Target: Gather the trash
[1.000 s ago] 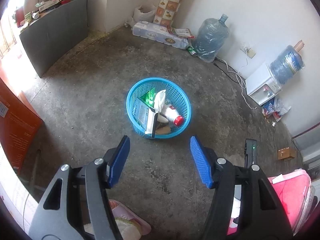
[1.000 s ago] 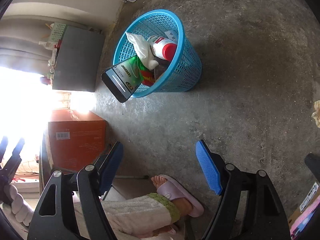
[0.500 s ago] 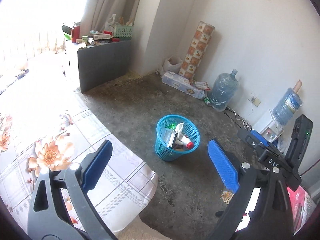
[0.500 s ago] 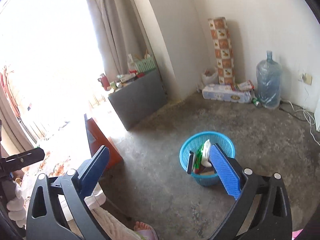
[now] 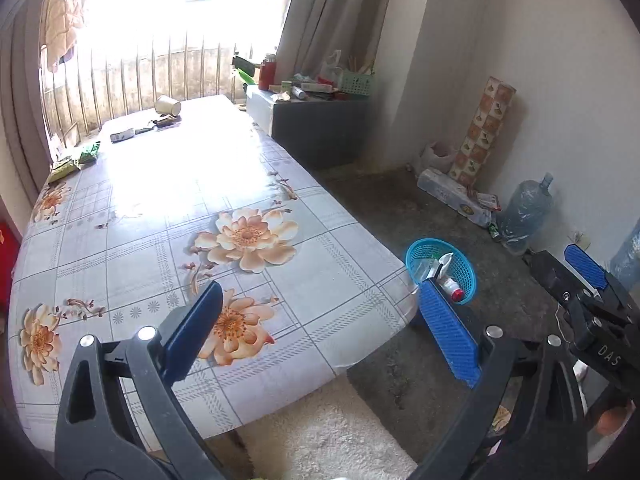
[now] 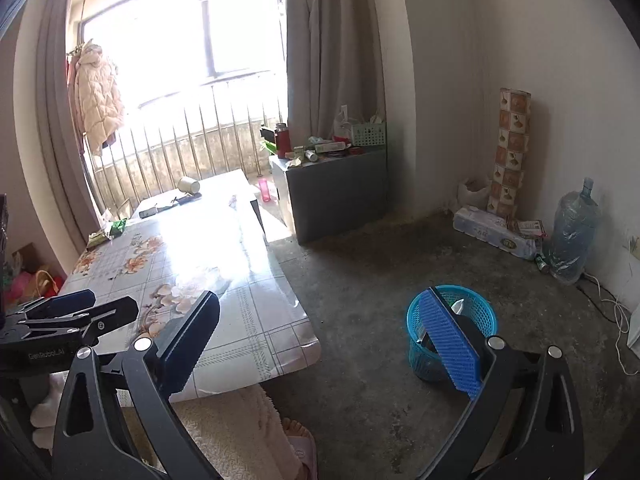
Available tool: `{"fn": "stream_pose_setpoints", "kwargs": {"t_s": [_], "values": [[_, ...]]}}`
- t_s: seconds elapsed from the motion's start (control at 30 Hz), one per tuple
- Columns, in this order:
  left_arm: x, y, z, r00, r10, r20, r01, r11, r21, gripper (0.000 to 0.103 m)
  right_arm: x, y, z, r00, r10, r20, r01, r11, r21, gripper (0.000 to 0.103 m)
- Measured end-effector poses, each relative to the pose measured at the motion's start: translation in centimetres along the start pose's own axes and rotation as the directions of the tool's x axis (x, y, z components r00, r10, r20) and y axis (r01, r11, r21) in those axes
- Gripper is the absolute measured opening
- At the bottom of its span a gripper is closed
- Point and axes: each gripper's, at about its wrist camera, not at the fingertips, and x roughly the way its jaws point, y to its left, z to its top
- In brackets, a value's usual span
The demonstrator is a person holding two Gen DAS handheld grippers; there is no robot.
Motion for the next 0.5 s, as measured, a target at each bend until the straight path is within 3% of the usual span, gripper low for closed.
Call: {"fn": "stream_pose_setpoints", "kwargs": {"t_s": [0.2,0.33,0.5], "values": [[-0.9,2.5,-2.0,0.995,0.097,0.028,-0.095,0.994,-0.052,0.094,0.4,3.3,-0.7,0.999,-0.006,-0.044,0.003,0.997,-0.083,0.097],[-0.1,3.2,-2.8,0.992,0.123,-0.031,-0.126,0.987,-0.096,0.094,1.2,3.2,-0.9,0.994,-0.01,-0.106,0.003,0.998,-0.062,0.097],[1.1,3.5,-3.7,0.989,0.106,-0.103,-0.123,0.978,-0.17,0.094,2.1,2.3,-1.4,0.986,-0.019,-0.165,0.015,0.999,-0.029,0.097]]}}
